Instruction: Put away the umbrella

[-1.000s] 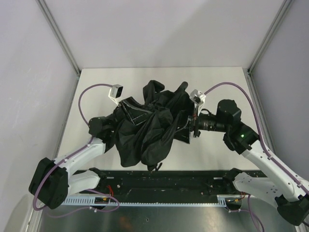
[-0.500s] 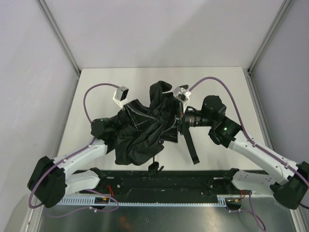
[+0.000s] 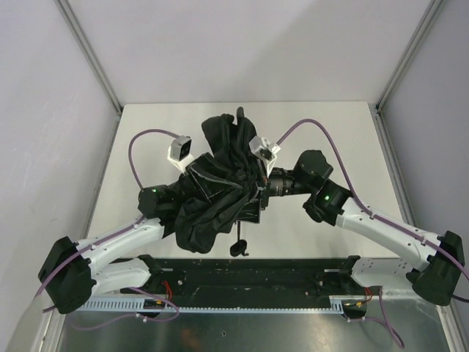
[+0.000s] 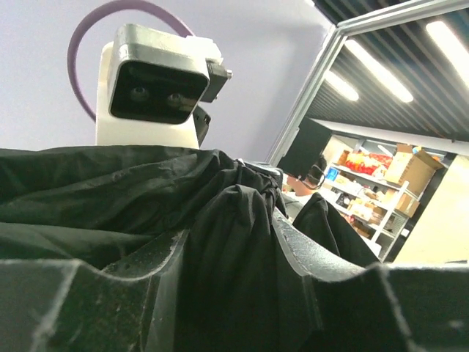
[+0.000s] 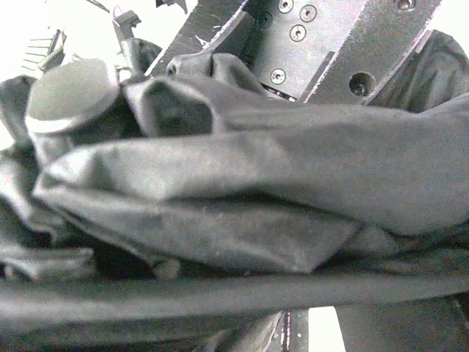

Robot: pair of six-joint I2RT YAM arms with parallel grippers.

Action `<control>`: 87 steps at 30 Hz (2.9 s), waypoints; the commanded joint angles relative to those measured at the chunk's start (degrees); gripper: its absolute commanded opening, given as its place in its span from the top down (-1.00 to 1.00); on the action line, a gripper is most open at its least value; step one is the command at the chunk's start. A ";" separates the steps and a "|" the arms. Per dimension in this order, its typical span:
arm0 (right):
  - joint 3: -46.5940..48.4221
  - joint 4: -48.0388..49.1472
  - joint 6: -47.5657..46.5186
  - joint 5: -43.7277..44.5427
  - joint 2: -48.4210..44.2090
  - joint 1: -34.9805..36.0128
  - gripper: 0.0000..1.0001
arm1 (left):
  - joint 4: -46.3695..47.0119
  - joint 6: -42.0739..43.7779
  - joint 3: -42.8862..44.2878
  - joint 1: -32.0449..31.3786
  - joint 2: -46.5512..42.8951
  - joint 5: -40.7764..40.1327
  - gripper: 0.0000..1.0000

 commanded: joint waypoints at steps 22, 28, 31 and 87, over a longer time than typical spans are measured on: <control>1.59 3.07 -2.41 12.12 -6.40 0.52 -0.83 | 0.90 4.92 1.41 -6.27 -0.12 -6.01 1.00; 1.54 -4.06 -2.06 20.33 -8.73 -1.55 -0.80 | 0.57 6.09 -0.23 -6.36 -1.24 -9.54 1.00; 1.40 -1.85 -1.81 20.65 -6.14 1.33 -0.64 | 0.33 7.03 -0.38 -6.87 -1.24 -11.76 1.00; 2.47 -50.50 -14.60 33.41 -15.38 -14.47 1.00 | -90.11 38.01 18.61 13.58 -20.37 -23.03 -0.98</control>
